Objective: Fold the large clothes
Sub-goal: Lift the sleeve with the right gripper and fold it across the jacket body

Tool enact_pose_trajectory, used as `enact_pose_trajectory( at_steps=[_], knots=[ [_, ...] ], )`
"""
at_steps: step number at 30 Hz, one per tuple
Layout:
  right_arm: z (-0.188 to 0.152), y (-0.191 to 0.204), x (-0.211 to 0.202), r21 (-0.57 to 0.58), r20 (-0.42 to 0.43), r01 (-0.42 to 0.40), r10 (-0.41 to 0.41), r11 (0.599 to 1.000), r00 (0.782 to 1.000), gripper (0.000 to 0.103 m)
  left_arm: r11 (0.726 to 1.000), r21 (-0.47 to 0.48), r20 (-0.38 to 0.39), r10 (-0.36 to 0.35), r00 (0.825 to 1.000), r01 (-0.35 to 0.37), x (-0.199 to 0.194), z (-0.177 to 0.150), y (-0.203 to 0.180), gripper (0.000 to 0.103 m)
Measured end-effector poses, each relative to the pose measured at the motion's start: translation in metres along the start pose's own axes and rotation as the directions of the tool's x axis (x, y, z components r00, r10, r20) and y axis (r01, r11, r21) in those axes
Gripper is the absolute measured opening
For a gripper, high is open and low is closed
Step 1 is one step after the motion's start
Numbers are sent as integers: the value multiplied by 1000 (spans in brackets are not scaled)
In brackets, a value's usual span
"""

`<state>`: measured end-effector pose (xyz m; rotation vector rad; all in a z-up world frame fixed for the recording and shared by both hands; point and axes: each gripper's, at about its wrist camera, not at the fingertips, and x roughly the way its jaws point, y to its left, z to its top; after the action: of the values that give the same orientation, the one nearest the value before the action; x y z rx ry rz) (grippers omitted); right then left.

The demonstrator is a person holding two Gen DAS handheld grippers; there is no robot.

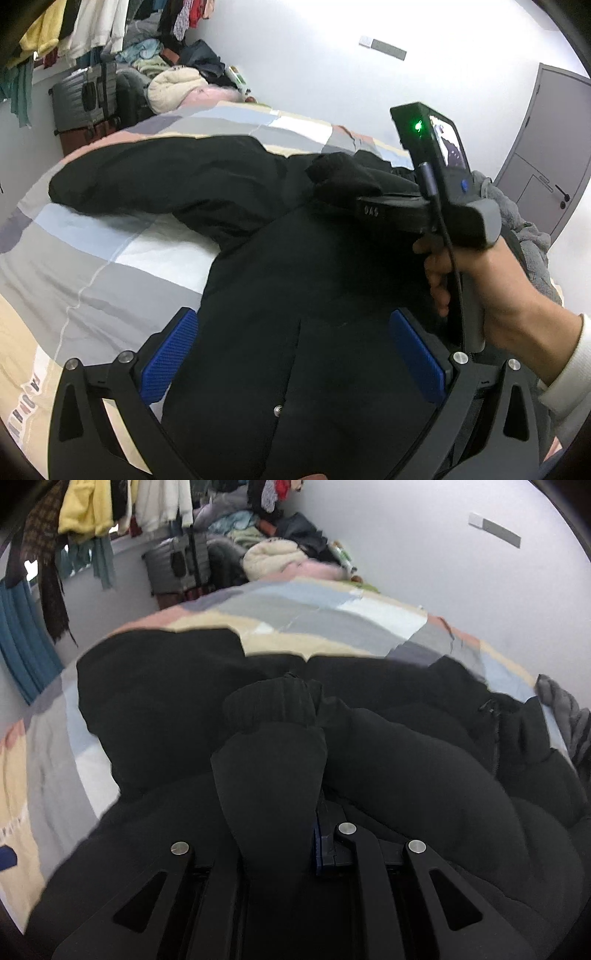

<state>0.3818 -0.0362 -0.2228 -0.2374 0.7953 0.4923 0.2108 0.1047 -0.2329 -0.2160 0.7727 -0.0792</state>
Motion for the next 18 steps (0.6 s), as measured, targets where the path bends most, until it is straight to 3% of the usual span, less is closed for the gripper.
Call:
enact_pose_trajectory(
  at_steps=[5, 8, 10, 13, 18],
  knots=[
    [5, -3, -3, 13, -1, -19, 19, 1000, 1000, 16, 1000, 1, -7, -18, 1000, 18, 5, -1, -4, 103],
    [10, -2, -17, 5, 5, -64, 64, 998, 998, 47, 999, 2, 5, -44, 999, 44, 2, -1, -7, 103],
    [12, -1, -35, -7, 40, -90, 90, 996, 995, 78, 998, 5, 13, -60, 998, 60, -2, -2, -11, 103],
    [18, -4, -66, -6, 108, -98, 99, 995, 989, 78, 998, 23, 25, -57, 998, 56, -7, -3, -16, 103],
    [18, -33, -123, 7, 203, -6, 4, 1000, 979, 78, 997, 35, 38, -70, 997, 68, -14, -5, -27, 103]
  ],
)
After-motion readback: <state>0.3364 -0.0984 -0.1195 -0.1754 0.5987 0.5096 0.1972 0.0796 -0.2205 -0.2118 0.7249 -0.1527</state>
